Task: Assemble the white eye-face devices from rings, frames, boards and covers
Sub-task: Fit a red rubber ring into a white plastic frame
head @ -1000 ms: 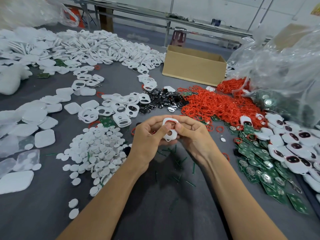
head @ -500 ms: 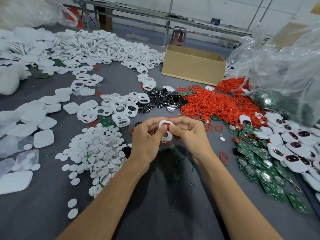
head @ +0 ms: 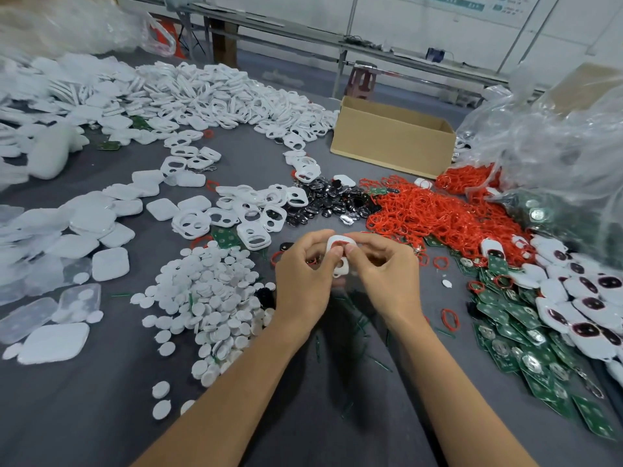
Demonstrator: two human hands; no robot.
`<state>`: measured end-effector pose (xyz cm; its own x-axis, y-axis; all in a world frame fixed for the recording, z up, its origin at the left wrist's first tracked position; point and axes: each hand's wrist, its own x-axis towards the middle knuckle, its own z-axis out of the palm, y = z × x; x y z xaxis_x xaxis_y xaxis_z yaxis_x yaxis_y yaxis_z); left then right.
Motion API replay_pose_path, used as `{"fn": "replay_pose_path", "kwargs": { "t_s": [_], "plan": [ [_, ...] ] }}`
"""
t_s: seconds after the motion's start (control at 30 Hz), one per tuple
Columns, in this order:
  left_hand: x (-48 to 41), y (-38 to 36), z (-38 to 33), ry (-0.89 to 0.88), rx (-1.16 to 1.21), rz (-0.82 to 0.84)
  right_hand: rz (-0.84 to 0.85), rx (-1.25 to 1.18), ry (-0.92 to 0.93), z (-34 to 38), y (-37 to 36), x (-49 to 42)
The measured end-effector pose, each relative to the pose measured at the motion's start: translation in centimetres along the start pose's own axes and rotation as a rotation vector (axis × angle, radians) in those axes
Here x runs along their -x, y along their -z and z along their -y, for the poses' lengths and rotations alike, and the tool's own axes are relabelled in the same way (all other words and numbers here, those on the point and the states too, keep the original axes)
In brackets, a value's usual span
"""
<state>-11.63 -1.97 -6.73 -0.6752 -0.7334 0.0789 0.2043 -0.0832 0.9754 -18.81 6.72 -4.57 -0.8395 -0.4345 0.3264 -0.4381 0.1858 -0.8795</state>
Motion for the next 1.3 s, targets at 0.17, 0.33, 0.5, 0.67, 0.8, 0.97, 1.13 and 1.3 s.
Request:
{"fn": "replay_pose_path", "kwargs": {
  "t_s": [0.17, 0.33, 0.5, 0.67, 0.8, 0.97, 1.13, 1.3],
  "plan": [
    [0.7, -0.8, -0.4, 0.027, 0.077, 0.168, -0.081, 0.095, 0.124, 0.7, 0.2, -0.2],
    [0.5, -0.6, -0.7, 0.143, 0.257, 0.129, 0.11, 0.165, 0.135, 1.2, -0.2, -0.4],
    [0.3, 0.0, -0.6, 0.21, 0.155, 0.091, -0.034, 0.081, 0.113, 2.1, -0.2, -1.2],
    [0.2, -0.7, -0.8, 0.238, -0.048, 0.124, 0.358, 0.614, 0.155, 4.5, -4.2, -4.3],
    [0.4, 0.2, -0.9, 0.166, -0.145, 0.112, 0.57, 0.927, 0.071, 4.8, -7.2, -5.8],
    [0.1, 0.1, -0.5, 0.164, -0.115, 0.098, 0.613, 0.867, 0.052, 4.8, -7.5, -6.8],
    [0.0, -0.1, -0.1, 0.217, -0.004, 0.075, 0.361, 0.508, 0.092, 4.9, -4.2, -6.8],
    [0.3, 0.0, -0.1, 0.187, 0.066, 0.028, 0.158, 0.391, 0.161, 3.9, 0.0, -4.6]
  ]
}}
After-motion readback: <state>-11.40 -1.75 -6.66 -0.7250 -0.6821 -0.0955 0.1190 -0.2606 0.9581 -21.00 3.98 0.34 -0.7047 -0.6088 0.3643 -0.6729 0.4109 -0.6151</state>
